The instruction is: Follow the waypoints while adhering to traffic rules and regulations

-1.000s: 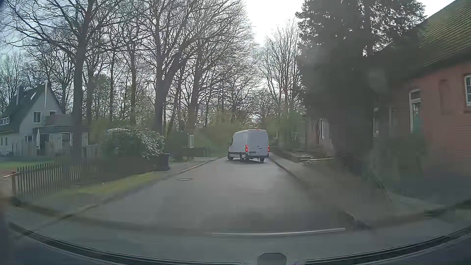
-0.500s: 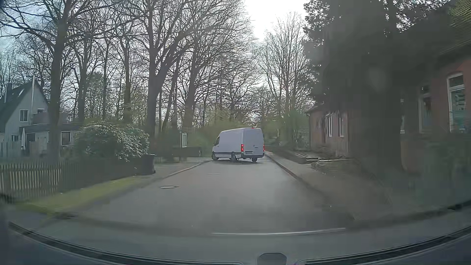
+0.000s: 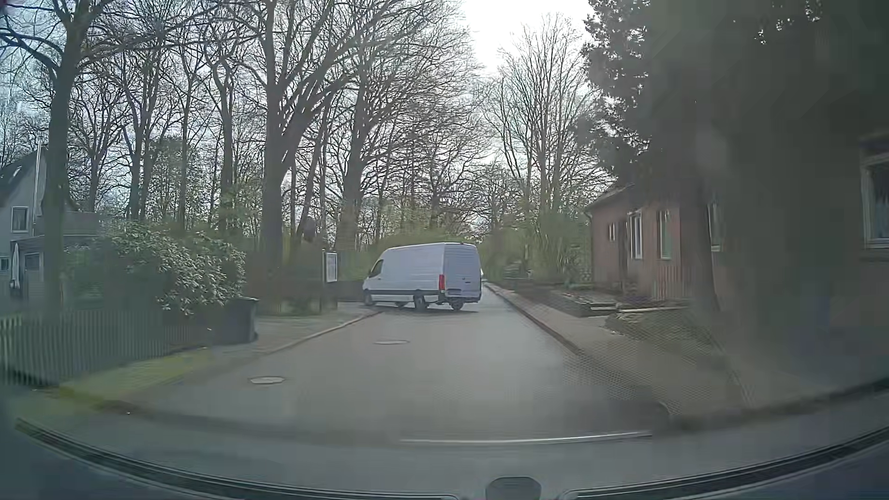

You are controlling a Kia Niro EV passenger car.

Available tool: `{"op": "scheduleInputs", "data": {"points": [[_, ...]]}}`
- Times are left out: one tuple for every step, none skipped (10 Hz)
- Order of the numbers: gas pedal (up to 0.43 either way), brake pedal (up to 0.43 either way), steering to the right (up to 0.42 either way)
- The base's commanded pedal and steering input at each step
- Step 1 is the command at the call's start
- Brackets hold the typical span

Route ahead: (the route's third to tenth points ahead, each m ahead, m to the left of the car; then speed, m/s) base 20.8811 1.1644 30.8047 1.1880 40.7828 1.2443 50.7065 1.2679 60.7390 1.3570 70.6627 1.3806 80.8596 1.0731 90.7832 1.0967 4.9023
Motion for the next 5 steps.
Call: {"op": "scheduleInputs", "data": {"points": [[0.118,0.0,0.006],[0.118,0.0,0.006],[0.118,0.0,0.006],[0.138,0.0,0.006],[0.138,0.0,0.006]]}}
